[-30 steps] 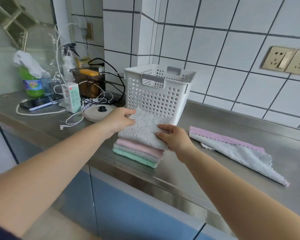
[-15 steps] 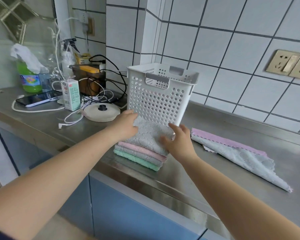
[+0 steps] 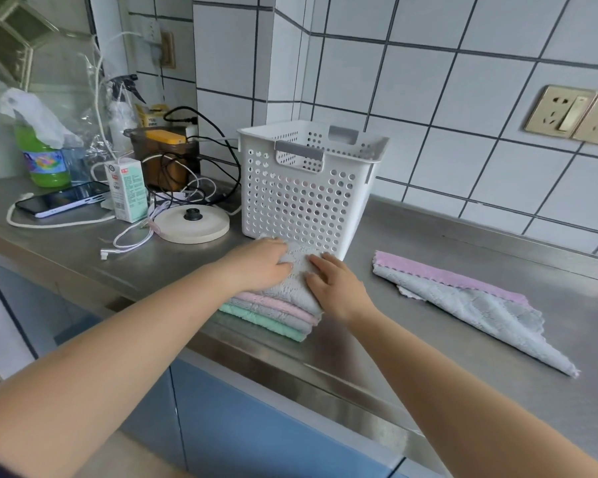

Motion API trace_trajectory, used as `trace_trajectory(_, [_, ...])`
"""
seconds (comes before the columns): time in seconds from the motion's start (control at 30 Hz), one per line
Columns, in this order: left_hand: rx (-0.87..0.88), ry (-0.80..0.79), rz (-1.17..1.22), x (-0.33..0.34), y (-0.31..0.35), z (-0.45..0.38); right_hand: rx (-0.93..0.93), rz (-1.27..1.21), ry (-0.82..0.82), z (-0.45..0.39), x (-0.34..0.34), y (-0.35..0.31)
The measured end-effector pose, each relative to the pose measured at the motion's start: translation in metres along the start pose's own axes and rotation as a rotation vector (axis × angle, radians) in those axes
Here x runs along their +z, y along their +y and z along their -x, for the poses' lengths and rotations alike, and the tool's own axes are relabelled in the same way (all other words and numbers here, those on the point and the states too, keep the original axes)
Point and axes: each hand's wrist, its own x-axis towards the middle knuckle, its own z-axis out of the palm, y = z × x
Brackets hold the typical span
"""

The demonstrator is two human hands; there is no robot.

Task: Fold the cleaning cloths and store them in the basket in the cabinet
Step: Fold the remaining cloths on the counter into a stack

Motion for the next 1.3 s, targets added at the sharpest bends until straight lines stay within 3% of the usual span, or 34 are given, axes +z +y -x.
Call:
trace_trajectory(0.17, [0.109, 0.158, 0.052, 0.001, 0.032, -0.009, -0.081, -0.128, 0.166, 0.009, -0.022, 0.029])
trace_trajectory(0.3, [0.219, 0.149, 0.225, 0.014, 0.077, -0.035, -0.033, -0.087, 0.261, 0.017, -0.064, 0.072])
trace_trajectory(0.43, [0.263, 0.096, 0.234, 0.036, 0.112, -0.08, 0.09, 0.068, 0.376, 0.022, -0.114, 0.128])
trace_trajectory(0.63, [0.239, 0.034, 0.028, 0.073, 0.138, -0.135, 0.395, 0.3, 0.174, 0.026, -0.166, 0.193])
trace_trajectory(0.73, [0.245, 0.019, -0.049, 0.087, 0.146, -0.147, 0.417, 0.344, 0.15, 0.023, -0.169, 0.216])
trace_trajectory(0.93, [0.227, 0.101, -0.12, 0.089, 0.15, -0.166, 0.343, 0.447, 0.273, 0.013, -0.165, 0.239])
trace_trajectory(1.13, [0.161, 0.213, 0.182, 0.067, 0.162, -0.179, 0.304, 0.265, 0.394, -0.006, -0.192, 0.229])
trace_trajectory(1.3, [0.252, 0.382, 0.115, 0.034, 0.179, -0.209, 0.296, 0.255, 0.44, -0.038, -0.24, 0.207])
